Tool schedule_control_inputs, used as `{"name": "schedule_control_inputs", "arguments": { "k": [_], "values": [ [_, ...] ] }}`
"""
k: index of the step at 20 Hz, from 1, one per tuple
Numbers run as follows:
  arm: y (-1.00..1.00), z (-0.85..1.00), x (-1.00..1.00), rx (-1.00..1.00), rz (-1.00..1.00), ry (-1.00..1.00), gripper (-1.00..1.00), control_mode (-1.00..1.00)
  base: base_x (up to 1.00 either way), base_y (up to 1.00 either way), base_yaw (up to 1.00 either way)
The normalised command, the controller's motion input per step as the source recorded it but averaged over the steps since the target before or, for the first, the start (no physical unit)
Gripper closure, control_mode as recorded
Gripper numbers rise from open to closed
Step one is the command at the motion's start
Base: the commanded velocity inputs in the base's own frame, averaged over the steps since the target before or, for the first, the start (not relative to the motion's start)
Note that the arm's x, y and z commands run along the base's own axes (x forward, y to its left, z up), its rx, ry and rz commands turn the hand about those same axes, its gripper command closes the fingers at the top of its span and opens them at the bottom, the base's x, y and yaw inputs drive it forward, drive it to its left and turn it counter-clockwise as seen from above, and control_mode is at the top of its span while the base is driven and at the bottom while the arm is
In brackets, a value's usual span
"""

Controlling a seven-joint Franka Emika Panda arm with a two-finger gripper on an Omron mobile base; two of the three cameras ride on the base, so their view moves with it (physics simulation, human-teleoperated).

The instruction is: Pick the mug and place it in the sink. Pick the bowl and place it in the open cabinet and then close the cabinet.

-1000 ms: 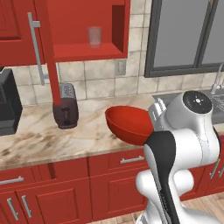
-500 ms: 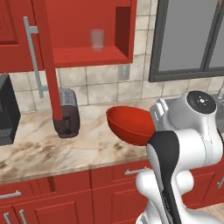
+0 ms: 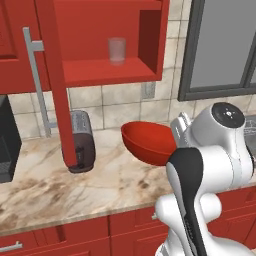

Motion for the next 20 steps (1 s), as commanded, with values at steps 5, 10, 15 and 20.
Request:
{"name": "schedule_control_inputs", "arguments": {
  "k": [5,10,15,20],
  "values": [
    [0.00,0.00,0.00,0.00,0.00,0.00,1.00,1.00,0.02,0.37,0.00],
    [0.00,0.00,0.00,0.00,0.00,0.00,1.00,1.00,0.06,-0.13,0.02],
    [0.00,0.00,0.00,0.00,0.00,0.00,1.00,1.00,0.21,0.05,0.04],
    [0.00,0.00,0.00,0.00,0.00,0.00,1.00,1.00,0.22,0.38,0.01]
  ]
}}
